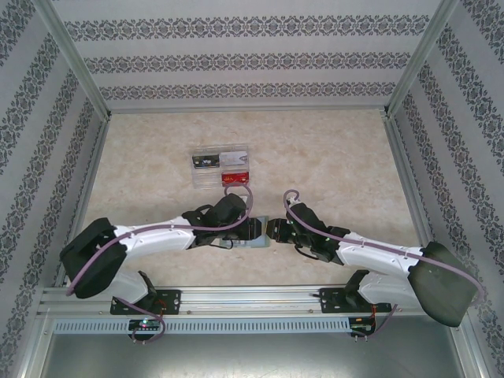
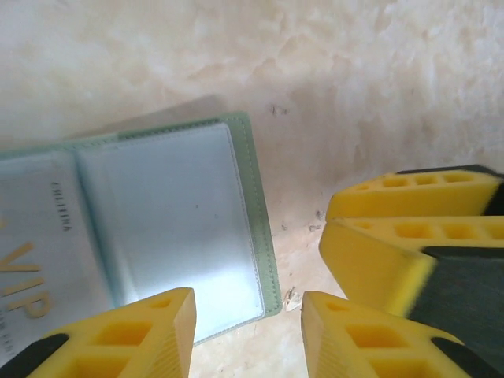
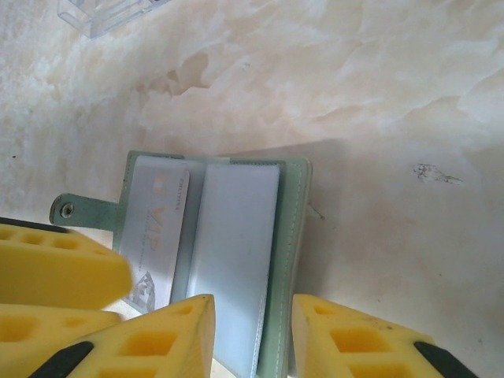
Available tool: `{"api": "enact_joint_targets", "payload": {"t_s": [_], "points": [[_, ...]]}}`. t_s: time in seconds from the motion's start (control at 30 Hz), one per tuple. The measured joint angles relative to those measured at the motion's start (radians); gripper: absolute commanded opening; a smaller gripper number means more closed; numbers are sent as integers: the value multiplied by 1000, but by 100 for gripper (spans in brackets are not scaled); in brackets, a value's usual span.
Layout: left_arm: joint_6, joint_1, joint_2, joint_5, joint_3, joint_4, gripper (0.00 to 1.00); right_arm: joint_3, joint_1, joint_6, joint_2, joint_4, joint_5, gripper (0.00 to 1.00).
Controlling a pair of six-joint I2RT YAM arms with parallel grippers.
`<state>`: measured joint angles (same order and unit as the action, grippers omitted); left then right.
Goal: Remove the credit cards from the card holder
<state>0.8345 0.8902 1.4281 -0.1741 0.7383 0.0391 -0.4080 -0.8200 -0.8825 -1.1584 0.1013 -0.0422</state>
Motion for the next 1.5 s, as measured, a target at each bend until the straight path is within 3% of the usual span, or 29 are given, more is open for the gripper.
{"api": "enact_joint_targets", "payload": {"t_s": [0.17,0.43,0.53,0.73,1.0,1.5], "points": [[-12,-23,-80,56,-28,60,33,-2,-1,7,-31,-1,-8,30],[-16,-120,-89,56,-129,86,32,-40,-14,24,-107,2,-22,30],[-17,-120,-80,48,-130,84,32,-48,-14,26,-136,3,-26,26],[-23,-125,-60,39,-132,74,21,-90,-62,49,-140,-24,-14,23],[-23,-127,-35,36,-149,66,20,-139,-95,64,-145,-11,-5,15],[-18,-128,-35,36,-172,27,20,-188,-94,-23,-377,154,-116,16]]}}
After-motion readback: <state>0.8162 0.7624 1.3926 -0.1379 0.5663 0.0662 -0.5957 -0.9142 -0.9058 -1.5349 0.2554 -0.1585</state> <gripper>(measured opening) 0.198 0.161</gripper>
